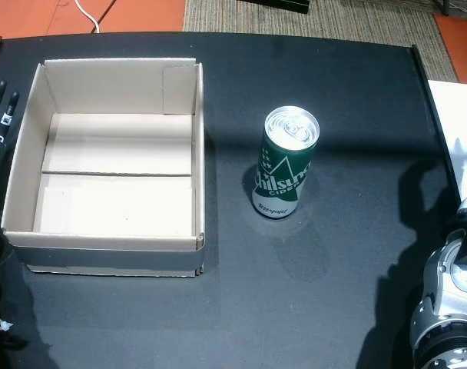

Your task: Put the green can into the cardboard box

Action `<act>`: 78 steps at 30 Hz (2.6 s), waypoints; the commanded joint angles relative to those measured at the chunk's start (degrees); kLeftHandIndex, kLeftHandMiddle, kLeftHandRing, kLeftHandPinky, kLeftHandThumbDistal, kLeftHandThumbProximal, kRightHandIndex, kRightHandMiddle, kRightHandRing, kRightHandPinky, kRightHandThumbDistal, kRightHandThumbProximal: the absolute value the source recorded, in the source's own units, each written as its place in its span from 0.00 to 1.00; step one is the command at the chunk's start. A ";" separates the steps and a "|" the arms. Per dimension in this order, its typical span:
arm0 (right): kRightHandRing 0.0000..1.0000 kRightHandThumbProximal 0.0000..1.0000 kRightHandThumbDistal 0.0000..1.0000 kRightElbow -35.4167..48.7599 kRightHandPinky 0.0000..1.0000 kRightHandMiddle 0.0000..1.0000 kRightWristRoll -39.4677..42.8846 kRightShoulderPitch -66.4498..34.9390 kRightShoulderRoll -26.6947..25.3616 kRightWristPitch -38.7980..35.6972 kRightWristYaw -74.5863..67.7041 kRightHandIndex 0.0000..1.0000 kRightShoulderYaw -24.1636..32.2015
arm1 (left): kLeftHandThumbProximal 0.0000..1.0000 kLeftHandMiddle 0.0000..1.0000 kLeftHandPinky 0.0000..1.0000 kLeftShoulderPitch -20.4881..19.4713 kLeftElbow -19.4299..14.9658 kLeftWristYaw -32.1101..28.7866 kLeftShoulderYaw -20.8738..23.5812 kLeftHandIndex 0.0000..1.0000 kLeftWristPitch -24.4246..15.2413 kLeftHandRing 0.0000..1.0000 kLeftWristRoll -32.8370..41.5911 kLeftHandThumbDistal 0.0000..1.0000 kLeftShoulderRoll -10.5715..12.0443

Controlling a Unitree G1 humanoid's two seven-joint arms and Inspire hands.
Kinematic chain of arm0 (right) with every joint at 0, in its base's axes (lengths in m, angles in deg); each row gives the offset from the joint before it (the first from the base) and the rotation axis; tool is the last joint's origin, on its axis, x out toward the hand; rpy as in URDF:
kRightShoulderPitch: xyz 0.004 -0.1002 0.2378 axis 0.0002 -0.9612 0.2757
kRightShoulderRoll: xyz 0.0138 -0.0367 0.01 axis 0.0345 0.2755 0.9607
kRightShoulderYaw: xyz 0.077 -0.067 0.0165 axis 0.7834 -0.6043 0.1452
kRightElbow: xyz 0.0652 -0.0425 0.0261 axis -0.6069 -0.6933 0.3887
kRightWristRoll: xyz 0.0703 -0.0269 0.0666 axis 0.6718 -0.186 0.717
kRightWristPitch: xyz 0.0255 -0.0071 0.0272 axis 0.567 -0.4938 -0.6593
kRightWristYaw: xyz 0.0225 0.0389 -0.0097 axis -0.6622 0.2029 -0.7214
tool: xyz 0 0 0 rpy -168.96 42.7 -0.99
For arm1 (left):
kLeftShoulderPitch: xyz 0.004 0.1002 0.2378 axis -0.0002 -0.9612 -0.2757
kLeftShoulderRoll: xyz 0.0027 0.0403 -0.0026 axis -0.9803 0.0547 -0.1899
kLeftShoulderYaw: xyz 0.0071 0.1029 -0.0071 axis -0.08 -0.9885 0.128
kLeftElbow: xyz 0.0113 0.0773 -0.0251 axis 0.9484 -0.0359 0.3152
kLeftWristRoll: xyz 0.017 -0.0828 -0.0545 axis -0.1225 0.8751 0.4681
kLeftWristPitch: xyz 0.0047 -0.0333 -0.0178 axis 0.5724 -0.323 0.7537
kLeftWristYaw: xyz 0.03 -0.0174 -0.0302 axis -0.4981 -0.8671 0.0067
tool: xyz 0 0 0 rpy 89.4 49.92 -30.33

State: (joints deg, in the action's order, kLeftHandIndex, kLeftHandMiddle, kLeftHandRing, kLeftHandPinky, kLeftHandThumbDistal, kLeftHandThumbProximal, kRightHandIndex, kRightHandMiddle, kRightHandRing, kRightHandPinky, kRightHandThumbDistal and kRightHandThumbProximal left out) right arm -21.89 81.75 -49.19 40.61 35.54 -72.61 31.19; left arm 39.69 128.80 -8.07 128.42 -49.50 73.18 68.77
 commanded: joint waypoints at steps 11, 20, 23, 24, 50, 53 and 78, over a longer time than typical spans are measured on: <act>0.91 0.05 0.00 -0.14 1.00 0.79 0.84 0.53 -0.36 0.26 0.59 0.81 0.68 | 1.00 0.67 0.94 -0.14 0.48 -0.44 0.02 0.68 0.19 0.83 -0.25 0.00 -0.49; 0.93 0.17 0.00 0.04 1.00 0.83 1.49 0.66 0.07 0.29 1.77 0.82 0.58 | 1.00 0.69 0.95 0.05 0.44 -0.07 0.08 0.71 0.23 0.86 -0.19 0.00 -0.45; 0.99 0.56 0.21 0.63 1.00 0.94 1.21 0.22 -0.60 1.36 10.45 0.90 -1.88 | 1.00 0.68 0.94 0.08 0.47 0.24 0.13 0.70 0.20 0.85 -0.19 0.00 -0.49; 1.00 0.61 0.27 0.88 1.00 0.97 0.71 -0.22 -1.67 1.72 16.26 0.94 -3.52 | 1.00 0.68 0.94 0.10 0.48 0.23 0.25 0.70 0.25 0.85 -0.06 0.00 -0.49; 1.00 0.59 0.79 1.56 1.00 1.00 -4.75 -0.38 -6.25 6.29 41.44 1.00 -13.85 | 0.97 0.57 0.85 -0.12 0.58 -0.15 0.08 0.53 0.09 0.76 -0.32 0.00 -0.75; 1.00 0.60 0.84 1.45 1.00 1.00 -4.38 -0.28 -6.15 6.79 41.99 1.00 -13.63 | 0.96 0.56 0.83 -0.15 0.57 -0.02 -0.12 0.51 -0.12 0.73 -0.57 0.00 -0.71; 1.00 0.61 1.00 0.02 1.00 1.00 -8.59 1.55 -5.15 12.37 37.07 1.00 -17.35 | 0.94 0.52 0.83 0.12 0.60 0.22 -0.05 0.47 0.42 0.72 -0.38 0.00 -0.68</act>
State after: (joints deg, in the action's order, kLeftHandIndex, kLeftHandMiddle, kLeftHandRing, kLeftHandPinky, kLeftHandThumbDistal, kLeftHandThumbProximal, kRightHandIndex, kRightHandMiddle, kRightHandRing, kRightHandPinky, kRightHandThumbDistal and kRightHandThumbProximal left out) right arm -21.26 73.90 -47.90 35.59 47.43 -35.72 14.31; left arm 39.71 128.80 -7.91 128.34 -49.47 73.18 68.61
